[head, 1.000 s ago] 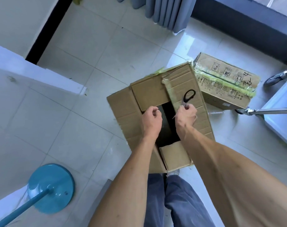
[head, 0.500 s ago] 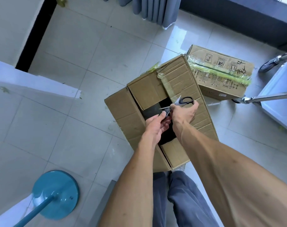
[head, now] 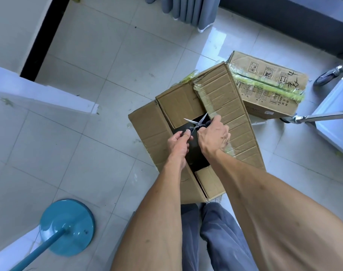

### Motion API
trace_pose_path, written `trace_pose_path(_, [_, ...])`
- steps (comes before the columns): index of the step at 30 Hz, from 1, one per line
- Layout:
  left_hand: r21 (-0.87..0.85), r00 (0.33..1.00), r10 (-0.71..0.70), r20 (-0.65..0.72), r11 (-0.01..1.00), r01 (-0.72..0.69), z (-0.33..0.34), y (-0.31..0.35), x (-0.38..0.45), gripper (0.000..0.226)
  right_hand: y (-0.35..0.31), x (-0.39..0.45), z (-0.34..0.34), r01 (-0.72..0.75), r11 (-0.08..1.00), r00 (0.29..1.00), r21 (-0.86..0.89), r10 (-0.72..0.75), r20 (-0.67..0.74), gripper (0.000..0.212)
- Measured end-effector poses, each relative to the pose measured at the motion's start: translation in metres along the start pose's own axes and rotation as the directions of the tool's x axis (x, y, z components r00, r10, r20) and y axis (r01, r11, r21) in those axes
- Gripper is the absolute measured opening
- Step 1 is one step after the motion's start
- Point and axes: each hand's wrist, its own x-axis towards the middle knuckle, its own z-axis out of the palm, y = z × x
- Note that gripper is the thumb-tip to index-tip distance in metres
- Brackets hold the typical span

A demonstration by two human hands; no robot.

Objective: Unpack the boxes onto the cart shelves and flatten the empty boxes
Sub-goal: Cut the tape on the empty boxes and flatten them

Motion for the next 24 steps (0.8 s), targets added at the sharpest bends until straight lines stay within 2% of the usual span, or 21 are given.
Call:
trace_pose_path(2, [-0.061,1.000,-0.025,-0.011,0.998,0.024,0.005,0.001,-0.002,0.015,0.000,-0.004,0.002,0.003,1.000,1.000,0.027,-0.004,0.031,0.028])
trace_pose_path(5, [-0.219,0.994,-0.111,0.019,0.969,0.112,0.017,0.008,-0.004,0.020,-0.002,-0.013,0.008,-0.066,0.997,0.994,0.044,0.062,0.088,0.034])
trace_pose_path(9, [-0.297,0.989,-0.082,0.120,0.948,0.114,0.031,0.022,-0.005,0.037,-0.007,-0.016,0.010,-0.143,0.965,0.986,0.219,0.119,0.120,0.024])
trace_pose_path(11, [-0.257,0.990,-0.066,0.124,0.962,0.096,0.033,0.030,-0.006,0.044,-0.010,-0.010,0.006,-0.158,0.931,0.981,0.330,0.110,0.158,0.023])
trace_pose_path(15, [-0.185,1.000,-0.011,0.027,0.983,0.016,0.031,0.049,-0.007,0.044,-0.017,0.000,0.001,-0.158,0.859,0.984,0.488,0.092,0.155,0.017])
trace_pose_path(17, [-0.158,1.000,0.024,-0.014,0.987,-0.026,0.030,0.059,-0.002,0.045,-0.022,0.003,0.002,-0.163,0.826,0.980,0.540,0.073,0.185,0.027])
trace_pose_path(20, [-0.056,0.993,0.072,-0.093,0.995,-0.077,0.029,0.060,0.000,0.037,-0.024,0.000,0.006,-0.184,0.829,0.962,0.528,0.042,0.270,0.045])
trace_pose_path(22, [-0.004,0.990,0.085,-0.114,0.996,-0.086,0.029,0.057,-0.003,0.035,-0.018,0.000,0.007,-0.224,0.794,0.950,0.566,0.049,0.308,0.038])
trace_pose_path(24, [0.050,0.988,0.098,-0.119,0.994,-0.093,0.030,0.055,-0.005,0.041,-0.012,0.000,0.003,-0.265,0.711,0.935,0.652,0.025,0.353,0.032])
